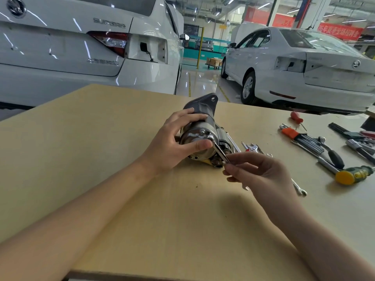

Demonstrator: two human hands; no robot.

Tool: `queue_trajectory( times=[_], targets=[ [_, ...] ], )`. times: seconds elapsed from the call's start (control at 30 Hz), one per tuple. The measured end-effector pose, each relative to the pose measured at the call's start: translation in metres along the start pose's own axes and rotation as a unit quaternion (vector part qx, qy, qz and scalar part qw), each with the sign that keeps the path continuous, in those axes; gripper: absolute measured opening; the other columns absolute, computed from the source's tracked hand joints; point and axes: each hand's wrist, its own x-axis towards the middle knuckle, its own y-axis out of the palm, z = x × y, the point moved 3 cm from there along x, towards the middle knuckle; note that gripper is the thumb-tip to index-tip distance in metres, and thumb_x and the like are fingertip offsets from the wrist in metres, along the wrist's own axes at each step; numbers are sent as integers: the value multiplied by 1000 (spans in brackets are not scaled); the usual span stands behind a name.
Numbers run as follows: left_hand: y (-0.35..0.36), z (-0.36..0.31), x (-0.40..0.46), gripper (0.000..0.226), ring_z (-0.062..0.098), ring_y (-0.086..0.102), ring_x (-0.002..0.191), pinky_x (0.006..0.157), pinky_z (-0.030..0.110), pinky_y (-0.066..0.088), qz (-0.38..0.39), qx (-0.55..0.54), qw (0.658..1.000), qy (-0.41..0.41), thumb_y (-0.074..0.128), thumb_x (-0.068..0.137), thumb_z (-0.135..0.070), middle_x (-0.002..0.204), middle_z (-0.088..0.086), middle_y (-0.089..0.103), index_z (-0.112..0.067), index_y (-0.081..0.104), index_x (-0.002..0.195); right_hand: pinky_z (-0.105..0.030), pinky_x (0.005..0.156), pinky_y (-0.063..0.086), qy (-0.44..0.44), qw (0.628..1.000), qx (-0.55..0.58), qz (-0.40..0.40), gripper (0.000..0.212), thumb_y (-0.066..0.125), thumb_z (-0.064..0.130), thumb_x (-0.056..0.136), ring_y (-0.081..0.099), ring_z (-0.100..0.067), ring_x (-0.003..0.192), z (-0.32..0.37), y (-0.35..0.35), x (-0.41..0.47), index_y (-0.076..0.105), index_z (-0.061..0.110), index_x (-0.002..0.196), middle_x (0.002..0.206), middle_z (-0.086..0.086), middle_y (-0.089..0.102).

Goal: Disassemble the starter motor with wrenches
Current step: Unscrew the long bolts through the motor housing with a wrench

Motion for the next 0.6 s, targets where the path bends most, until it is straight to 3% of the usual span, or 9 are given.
queue_trajectory(
  times=[0.2,0.43,0.57,0.6],
  targets=[
    [1,-1,0,52,11,39,136,105,43,46,-17,-4,1000,-6,71,66,-49,142,-3,44,-40,60,116,-14,53,49,8,1000,6,5,20,69,-5,80,70,-16,63,-2,2,0,72,15,81,69,-3,72],
    [2,-6,-1,47,1,41,132,106,36,45,-31,2,999,-10,79,70,-49,136,-7,47,-38,62,113,-14,47,45,7,1000,-7,14,17,71,-3,79,64,-16,52,-2,-3,1,73,14,78,68,-5,70],
    [3,-7,-3,50,1,40,132,107,37,44,-26,12,1000,-9,75,75,-48,139,-5,46,-32,62,120,-20,43,44,1,999,-44,-6,1,77,20,69,53,-13,43,4,-12,5,77,19,69,62,-8,69],
    [4,-7,-2,50,1,39,133,108,36,44,-28,16,999,-8,73,74,-47,139,-6,46,-32,62,120,-20,41,43,-2,999,-52,-10,10,77,28,64,51,-11,42,5,-16,6,77,20,69,60,-8,68]
  ],
)
